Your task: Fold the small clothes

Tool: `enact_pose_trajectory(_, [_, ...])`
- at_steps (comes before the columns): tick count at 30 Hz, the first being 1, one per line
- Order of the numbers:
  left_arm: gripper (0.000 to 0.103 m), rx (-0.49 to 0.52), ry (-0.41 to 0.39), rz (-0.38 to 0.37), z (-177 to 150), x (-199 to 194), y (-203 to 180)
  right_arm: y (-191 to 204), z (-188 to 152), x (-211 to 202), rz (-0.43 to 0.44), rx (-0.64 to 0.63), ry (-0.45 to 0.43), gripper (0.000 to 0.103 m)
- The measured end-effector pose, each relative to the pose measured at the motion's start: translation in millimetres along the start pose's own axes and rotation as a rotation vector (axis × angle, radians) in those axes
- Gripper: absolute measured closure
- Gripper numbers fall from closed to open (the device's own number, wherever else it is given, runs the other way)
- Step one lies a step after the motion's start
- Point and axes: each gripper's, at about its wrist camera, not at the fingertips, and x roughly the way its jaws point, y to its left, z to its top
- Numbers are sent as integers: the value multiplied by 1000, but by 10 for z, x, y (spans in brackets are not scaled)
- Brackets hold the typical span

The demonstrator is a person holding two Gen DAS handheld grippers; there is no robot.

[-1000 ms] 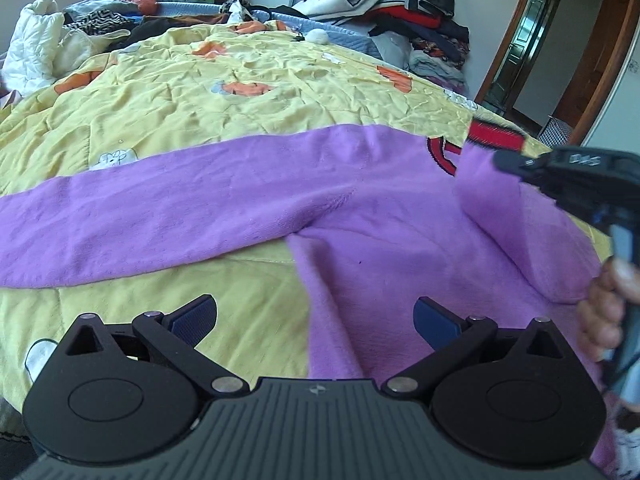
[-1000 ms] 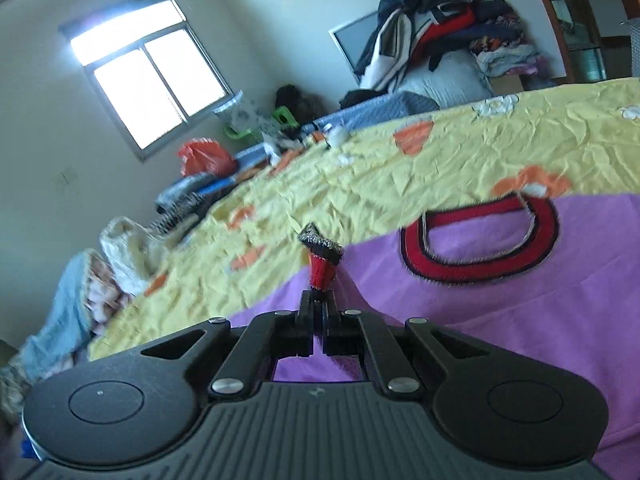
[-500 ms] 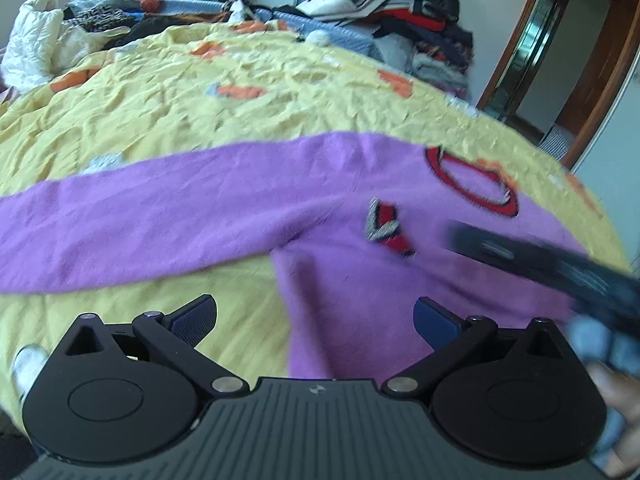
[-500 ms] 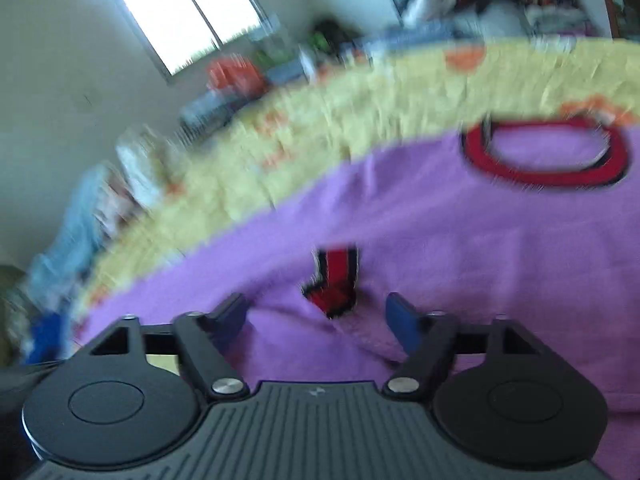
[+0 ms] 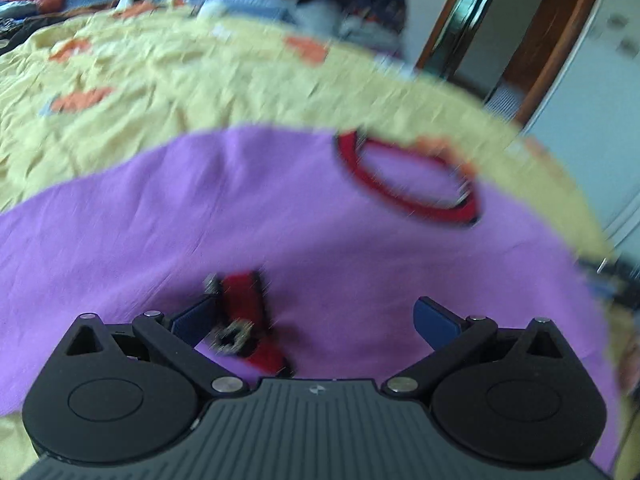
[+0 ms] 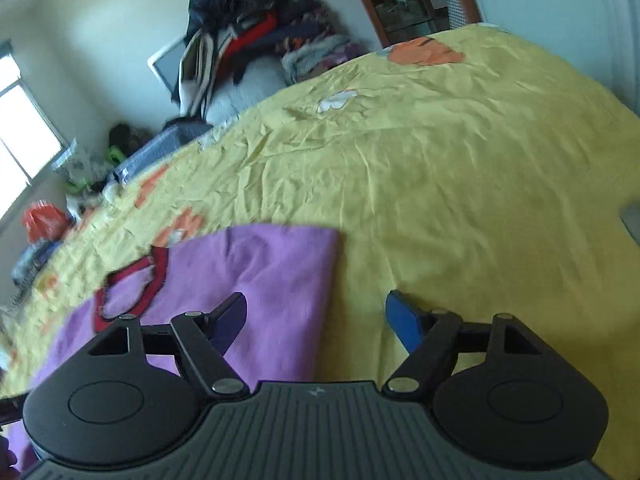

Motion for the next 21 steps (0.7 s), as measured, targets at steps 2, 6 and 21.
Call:
enact_pose_trajectory(2, [0, 48, -37, 63, -79, -32, 8, 97, 35, 159, 34, -33, 80, 98])
enact_pose_trajectory(6, [0, 61, -38, 126, -105, -55, 87, 518, 58, 49, -158, -344, -21, 100])
enact_pose_trajectory(21, [0, 17, -191, 45, 9, -407, 116, 213, -454, -663, -104, -194, -39, 25])
